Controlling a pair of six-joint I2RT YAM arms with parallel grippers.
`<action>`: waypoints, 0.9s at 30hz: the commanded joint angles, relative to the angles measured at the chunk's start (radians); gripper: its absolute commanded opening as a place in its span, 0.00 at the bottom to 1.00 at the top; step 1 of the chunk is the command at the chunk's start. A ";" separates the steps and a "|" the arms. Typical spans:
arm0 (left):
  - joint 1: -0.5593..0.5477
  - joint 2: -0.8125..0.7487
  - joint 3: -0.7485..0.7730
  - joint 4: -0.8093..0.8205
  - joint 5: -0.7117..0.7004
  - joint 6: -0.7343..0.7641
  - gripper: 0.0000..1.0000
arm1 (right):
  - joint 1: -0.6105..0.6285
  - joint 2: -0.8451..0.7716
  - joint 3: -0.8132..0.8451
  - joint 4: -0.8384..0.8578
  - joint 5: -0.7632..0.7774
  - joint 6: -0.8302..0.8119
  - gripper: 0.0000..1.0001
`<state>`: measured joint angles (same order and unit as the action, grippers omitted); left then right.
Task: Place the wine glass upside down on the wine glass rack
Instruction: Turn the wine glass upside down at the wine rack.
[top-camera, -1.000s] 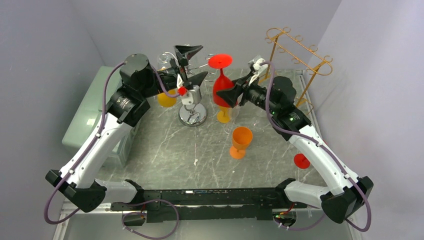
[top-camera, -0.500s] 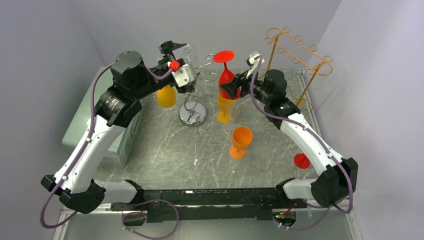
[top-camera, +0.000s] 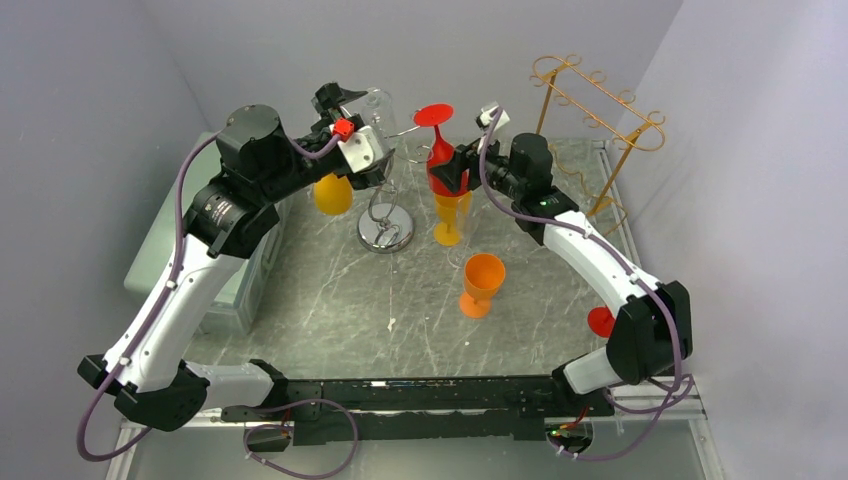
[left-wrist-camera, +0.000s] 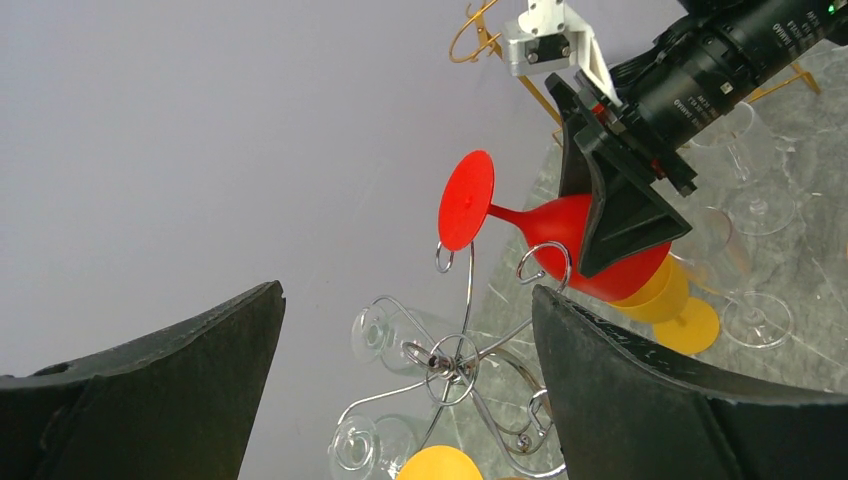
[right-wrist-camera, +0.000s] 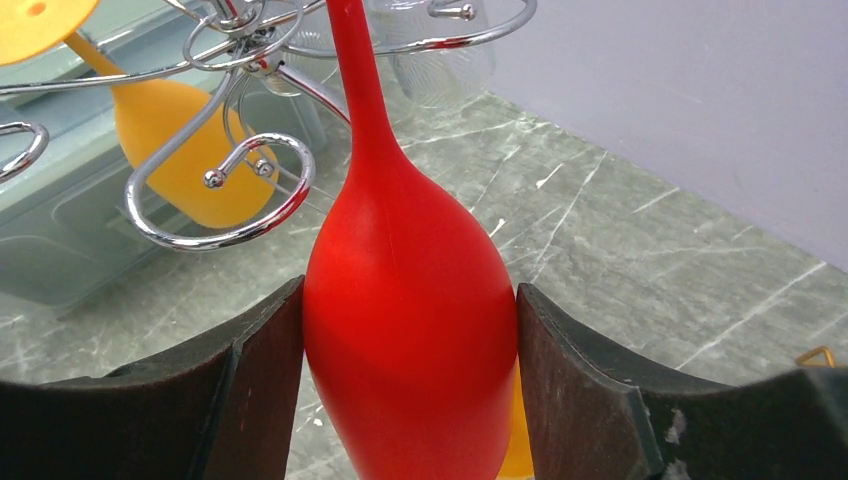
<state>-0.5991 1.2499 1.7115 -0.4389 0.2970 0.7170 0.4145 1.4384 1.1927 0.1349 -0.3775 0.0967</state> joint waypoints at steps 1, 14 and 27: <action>-0.003 -0.023 0.008 0.008 -0.009 -0.016 0.99 | 0.011 0.032 0.070 0.065 -0.049 -0.004 0.26; -0.003 -0.002 0.017 0.016 -0.007 -0.015 0.99 | 0.050 0.075 0.062 0.076 -0.069 -0.016 0.25; -0.003 0.006 0.014 0.017 -0.012 -0.011 1.00 | 0.092 0.055 -0.037 0.155 -0.066 -0.015 0.23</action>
<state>-0.5991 1.2568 1.7115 -0.4385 0.2901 0.7174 0.4946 1.5154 1.1549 0.1963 -0.4259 0.0937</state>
